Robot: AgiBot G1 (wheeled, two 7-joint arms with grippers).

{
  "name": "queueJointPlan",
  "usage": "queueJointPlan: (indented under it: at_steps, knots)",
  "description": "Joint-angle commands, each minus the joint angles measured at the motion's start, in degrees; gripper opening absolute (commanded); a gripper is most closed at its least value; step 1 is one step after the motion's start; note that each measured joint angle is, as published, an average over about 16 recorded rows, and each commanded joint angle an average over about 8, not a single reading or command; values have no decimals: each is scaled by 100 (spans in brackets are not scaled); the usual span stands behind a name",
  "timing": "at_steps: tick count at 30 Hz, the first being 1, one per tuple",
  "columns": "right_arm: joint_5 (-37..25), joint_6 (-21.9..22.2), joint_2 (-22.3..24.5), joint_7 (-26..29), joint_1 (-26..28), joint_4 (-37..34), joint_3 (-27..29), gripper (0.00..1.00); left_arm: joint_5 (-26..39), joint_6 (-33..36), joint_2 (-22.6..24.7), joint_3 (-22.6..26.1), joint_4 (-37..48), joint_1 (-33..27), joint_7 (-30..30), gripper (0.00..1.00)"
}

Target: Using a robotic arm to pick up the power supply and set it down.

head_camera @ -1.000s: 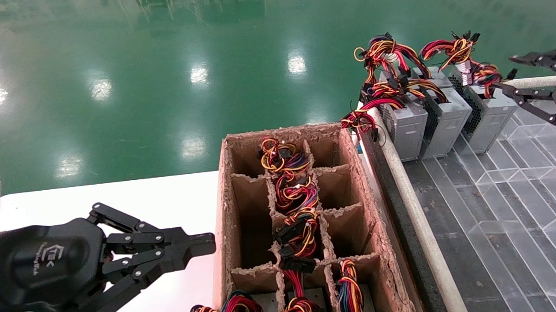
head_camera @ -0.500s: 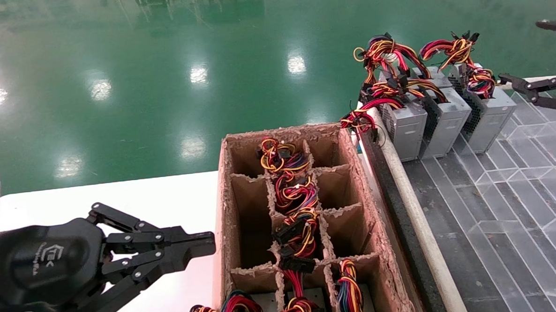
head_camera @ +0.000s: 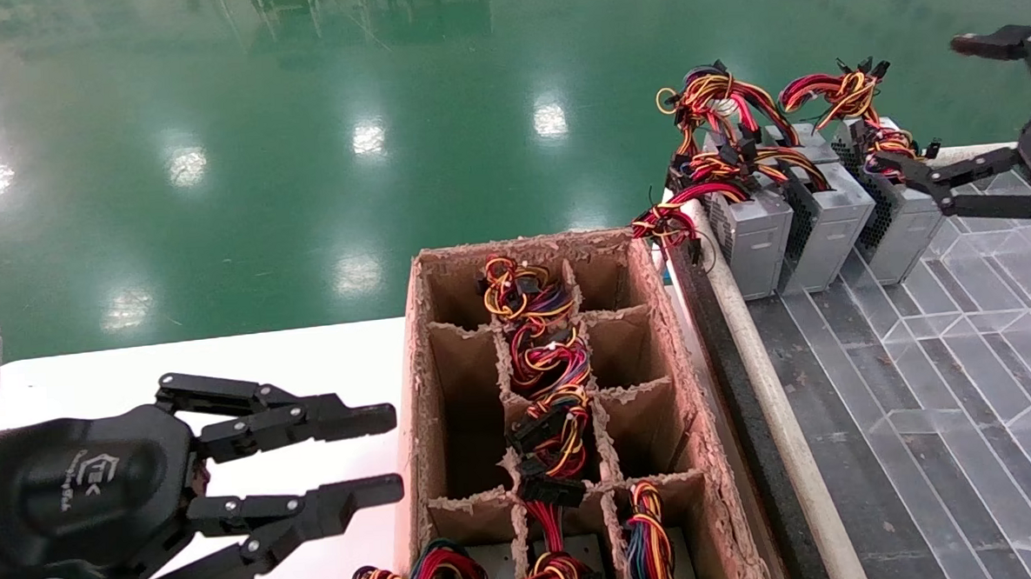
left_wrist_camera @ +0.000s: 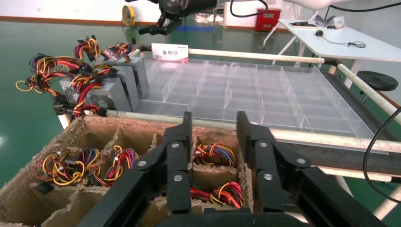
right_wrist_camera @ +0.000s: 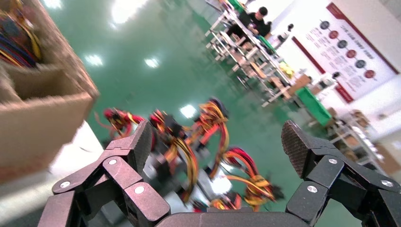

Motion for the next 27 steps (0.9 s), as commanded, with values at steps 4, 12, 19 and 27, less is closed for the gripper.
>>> queueJointPlan:
  at_steps: [4,12,19,27]
  knots:
    - [347,-66,20,584,-372,619,-69,100,0,0,0,0,0,0,0,100]
    - [901,-172,51,1517,-965,1606,-179,100,0,0,0,0,0,0,0,100]
    - [1387,-265,79,2335,-1485,2473,-275,100,0,0,0,1,0,0,0,100]
    - [1941,-371,111,3267,-2078,3460,-385,100,-1,0,0,1,0,0,0,100]
